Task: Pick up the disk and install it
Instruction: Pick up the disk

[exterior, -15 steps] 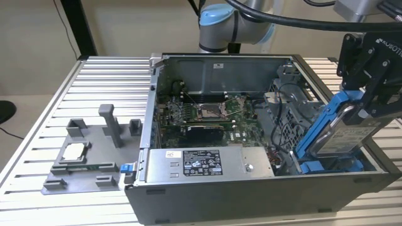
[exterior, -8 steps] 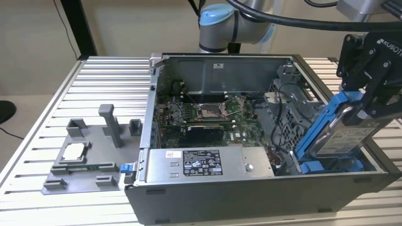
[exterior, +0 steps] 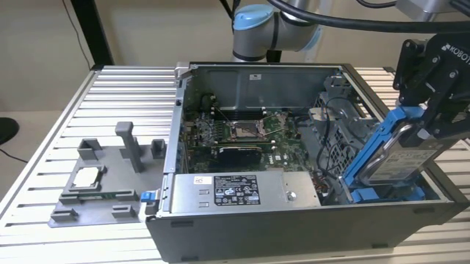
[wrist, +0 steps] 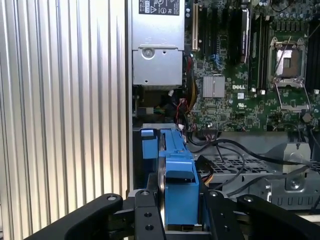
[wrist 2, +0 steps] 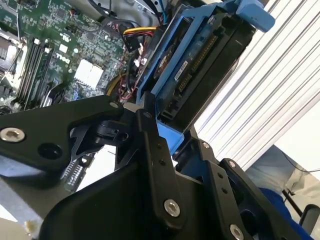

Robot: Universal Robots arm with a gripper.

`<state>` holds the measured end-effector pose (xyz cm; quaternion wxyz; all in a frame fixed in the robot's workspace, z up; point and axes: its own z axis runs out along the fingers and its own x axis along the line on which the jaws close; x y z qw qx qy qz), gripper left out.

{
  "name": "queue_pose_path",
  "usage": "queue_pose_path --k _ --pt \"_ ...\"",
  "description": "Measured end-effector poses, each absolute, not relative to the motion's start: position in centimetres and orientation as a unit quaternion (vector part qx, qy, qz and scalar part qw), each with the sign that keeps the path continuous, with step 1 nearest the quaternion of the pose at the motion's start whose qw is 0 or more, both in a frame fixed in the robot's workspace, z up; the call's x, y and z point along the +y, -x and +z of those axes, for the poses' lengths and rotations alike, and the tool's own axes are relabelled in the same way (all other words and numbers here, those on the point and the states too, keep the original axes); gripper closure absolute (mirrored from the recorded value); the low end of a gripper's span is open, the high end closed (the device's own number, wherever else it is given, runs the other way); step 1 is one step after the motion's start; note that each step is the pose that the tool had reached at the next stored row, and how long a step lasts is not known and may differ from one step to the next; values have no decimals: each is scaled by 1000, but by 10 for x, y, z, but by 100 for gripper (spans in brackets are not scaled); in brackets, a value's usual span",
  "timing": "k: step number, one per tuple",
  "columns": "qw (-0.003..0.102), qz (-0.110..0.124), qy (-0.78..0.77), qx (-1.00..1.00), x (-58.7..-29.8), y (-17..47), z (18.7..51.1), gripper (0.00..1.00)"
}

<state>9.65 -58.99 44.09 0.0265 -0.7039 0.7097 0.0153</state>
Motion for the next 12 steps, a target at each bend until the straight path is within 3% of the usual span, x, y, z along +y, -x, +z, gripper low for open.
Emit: queue_pose_path --k 12 --pt "26 16 704 709 -590 -98 431 100"
